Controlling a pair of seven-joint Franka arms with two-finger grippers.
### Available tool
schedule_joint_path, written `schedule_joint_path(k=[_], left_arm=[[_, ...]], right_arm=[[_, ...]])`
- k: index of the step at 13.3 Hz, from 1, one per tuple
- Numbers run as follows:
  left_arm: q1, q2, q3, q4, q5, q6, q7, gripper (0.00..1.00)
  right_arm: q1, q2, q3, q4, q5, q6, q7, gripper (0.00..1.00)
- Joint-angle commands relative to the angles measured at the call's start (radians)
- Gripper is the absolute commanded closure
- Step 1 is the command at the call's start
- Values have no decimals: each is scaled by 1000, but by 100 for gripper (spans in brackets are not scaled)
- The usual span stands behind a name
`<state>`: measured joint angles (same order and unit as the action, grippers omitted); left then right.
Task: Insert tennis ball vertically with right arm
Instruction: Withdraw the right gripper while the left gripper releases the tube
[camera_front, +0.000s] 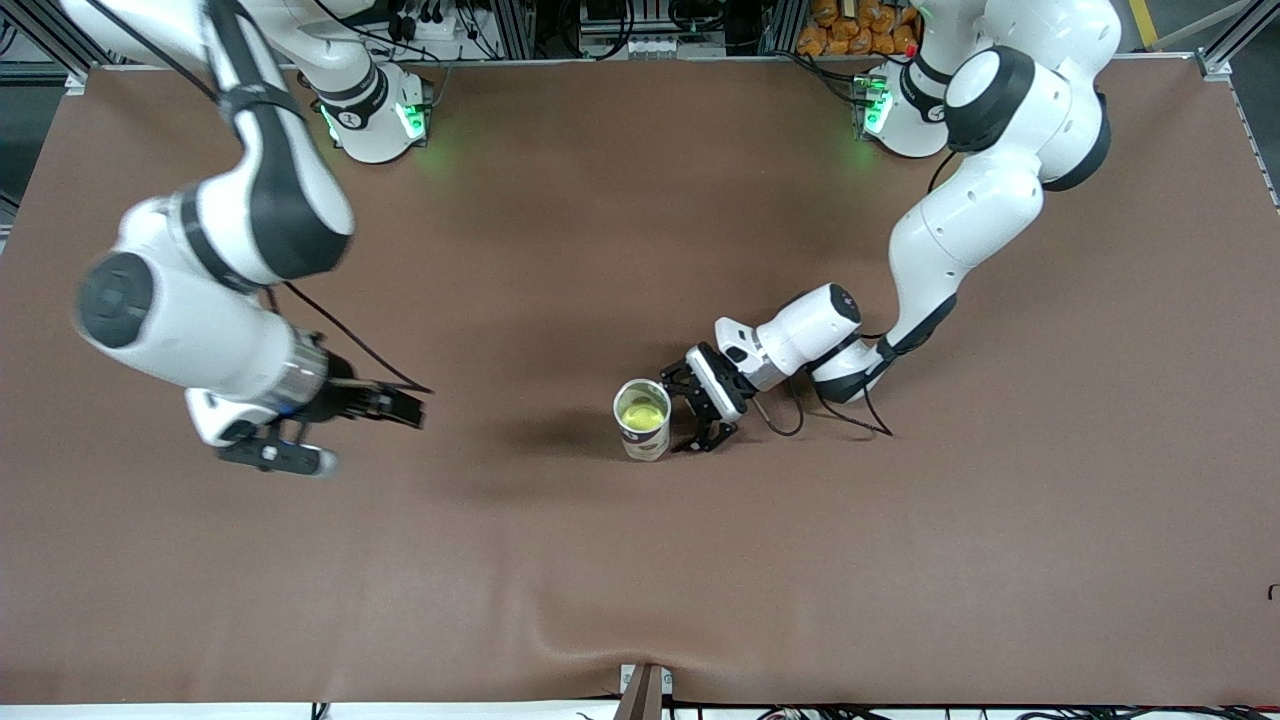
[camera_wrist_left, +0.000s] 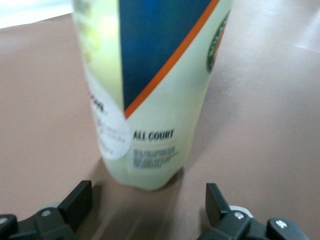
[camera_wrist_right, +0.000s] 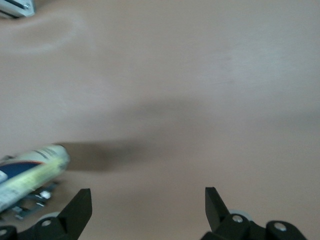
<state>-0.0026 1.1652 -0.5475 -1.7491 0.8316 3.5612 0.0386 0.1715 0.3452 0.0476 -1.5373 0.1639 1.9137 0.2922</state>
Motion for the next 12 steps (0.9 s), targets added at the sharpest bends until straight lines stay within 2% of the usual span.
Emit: schedule_joint_path(k=[1, 2, 4, 5, 9, 12], left_arm=[[94, -33, -28, -79, 105, -10, -87, 0], [107, -35, -29, -84, 127, -10, -120, 0], [122, -65, -29, -98, 138, -15, -155, 0], [128, -73, -29, -99, 138, -15, -173, 0], [170, -75, -49, -99, 139, -19, -230, 0], [194, -79, -49, -96, 139, -21, -263, 0]], right_arm=[[-96, -202, 12, -225, -9, 13, -196, 0], [-111, -239, -14, -243, -9, -8, -264, 0], [-113, -276, -93, -221, -9, -98, -353, 0], [-118, -288, -112, -202, -9, -145, -398, 0], [-158, -318, -107, -34, -49, -376, -397, 0], [-182, -327, -106, 42, -55, -479, -343, 0]])
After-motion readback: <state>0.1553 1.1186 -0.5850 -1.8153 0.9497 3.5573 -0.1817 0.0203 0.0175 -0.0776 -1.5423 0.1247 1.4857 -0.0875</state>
